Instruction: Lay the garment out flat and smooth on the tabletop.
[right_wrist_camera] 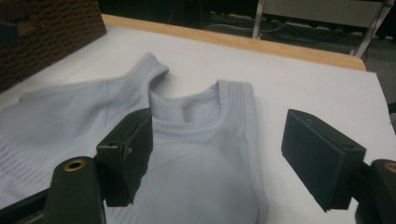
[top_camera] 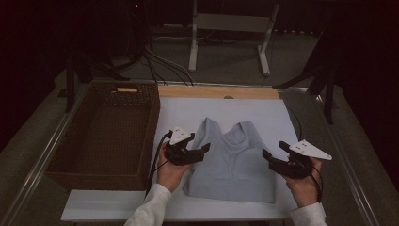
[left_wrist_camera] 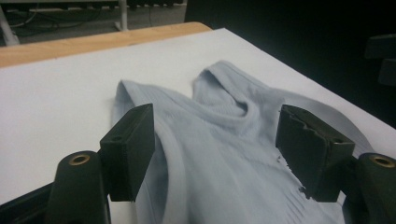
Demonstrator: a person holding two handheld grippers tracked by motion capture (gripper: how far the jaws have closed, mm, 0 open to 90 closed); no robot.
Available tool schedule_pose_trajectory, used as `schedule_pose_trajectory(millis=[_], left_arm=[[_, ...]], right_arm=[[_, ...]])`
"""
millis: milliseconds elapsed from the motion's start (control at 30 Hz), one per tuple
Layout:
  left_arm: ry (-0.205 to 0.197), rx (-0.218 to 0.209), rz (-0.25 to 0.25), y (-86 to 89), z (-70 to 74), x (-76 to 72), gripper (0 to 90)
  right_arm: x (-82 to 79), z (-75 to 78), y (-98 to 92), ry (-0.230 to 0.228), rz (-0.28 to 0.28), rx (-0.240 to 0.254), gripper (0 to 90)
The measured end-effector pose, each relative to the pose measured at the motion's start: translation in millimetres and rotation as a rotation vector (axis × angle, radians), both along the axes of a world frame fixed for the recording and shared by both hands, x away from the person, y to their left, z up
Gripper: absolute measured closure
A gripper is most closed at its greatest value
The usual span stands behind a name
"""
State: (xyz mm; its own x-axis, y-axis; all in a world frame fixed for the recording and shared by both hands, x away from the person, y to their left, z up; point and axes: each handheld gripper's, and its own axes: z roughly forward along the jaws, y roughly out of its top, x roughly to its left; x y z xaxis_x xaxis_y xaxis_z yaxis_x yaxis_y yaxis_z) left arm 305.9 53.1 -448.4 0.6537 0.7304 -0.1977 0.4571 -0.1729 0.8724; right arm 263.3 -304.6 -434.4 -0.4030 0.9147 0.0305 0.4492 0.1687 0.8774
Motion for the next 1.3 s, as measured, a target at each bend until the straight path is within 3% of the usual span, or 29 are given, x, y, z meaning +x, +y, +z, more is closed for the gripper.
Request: schedule_pose_trajectory(millis=[167,300,533,800,1267,1300], left_arm=[[0.028,-0.009,-0.007,5.7,-10.4,-9.1,32.2],[0.037,0.008,-0.013,6.5,-18.5,-15.0,32.2],[0.046,0.008,-0.017,7.2,-25.7,-18.8,31.7],[0.062,0.037,-0.027,4.6,-34.4,-21.9,31.6],[0.1,0.091,-0.031,0.5,-48.2,-19.2,38.2],[0.104,0.103,-0.026,-0.8,-48.9,-18.2,40.1]], right_arm=[[-3.8,-7.6,-4.5,0.022,-0.004,-0.006,25.4],[-6.1,-13.4,-6.7,0.041,-0.003,-0.01,25.5],[-8.4,-19.8,-8.7,0.059,-0.006,-0.006,25.5],[-7.3,-28.3,-13.1,0.094,-0.004,-0.001,26.8],[-6.8,-40.5,-21.1,0.167,-0.001,-0.023,43.0],[-5.4,-42.7,-22.0,0.191,-0.002,-0.027,45.0]])
